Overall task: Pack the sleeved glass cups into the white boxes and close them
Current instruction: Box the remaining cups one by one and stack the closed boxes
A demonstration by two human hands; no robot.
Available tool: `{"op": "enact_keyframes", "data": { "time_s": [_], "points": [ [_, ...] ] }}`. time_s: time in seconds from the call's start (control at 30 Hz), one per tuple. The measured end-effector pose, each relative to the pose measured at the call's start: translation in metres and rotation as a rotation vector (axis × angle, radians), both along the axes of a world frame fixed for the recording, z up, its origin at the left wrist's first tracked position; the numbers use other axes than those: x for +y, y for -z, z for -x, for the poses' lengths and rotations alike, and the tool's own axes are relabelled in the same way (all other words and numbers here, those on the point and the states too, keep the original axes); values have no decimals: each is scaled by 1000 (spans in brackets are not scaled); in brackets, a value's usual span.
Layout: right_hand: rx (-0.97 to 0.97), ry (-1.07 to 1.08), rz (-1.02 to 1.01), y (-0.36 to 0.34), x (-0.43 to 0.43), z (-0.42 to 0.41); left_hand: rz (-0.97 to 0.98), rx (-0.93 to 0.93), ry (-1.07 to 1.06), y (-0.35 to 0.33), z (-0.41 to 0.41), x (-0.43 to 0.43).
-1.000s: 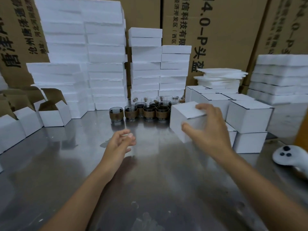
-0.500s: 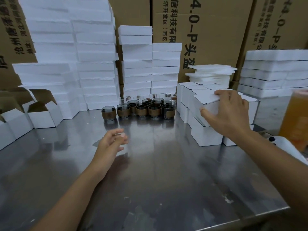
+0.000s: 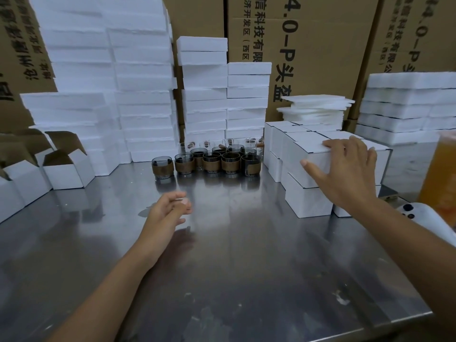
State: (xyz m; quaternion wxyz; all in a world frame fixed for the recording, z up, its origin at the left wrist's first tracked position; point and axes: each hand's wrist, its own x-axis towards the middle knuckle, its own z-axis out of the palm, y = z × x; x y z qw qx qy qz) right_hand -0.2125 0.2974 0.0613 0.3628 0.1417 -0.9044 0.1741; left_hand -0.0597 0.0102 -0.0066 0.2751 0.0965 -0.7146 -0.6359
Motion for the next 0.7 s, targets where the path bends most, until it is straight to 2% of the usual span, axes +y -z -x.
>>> {"op": "enact_keyframes", "data": {
  "time_s": [0.27,0.33,0.43,0.53,0.63,0.7],
  "points": [
    [8,-14,-15,-4,-4,-8,-10,9,2,0,-1,-1],
    [96,-110,-12,-9,-13,-19,-11,11,-2,-1,-1,-1],
    [226,-383,-10,-13,-39,-46,-3,7,-9,0,-1,0],
    [54,-618,55,14,-70,-77,13,0,-53,-1,-1,0],
    [-218,-696,71,56,-95,-87,15,-8,-94,0,-1,-2],
    [-324,-722,126,72,-103,-84,15,-13,-111,1,-2,-4]
  ]
}}
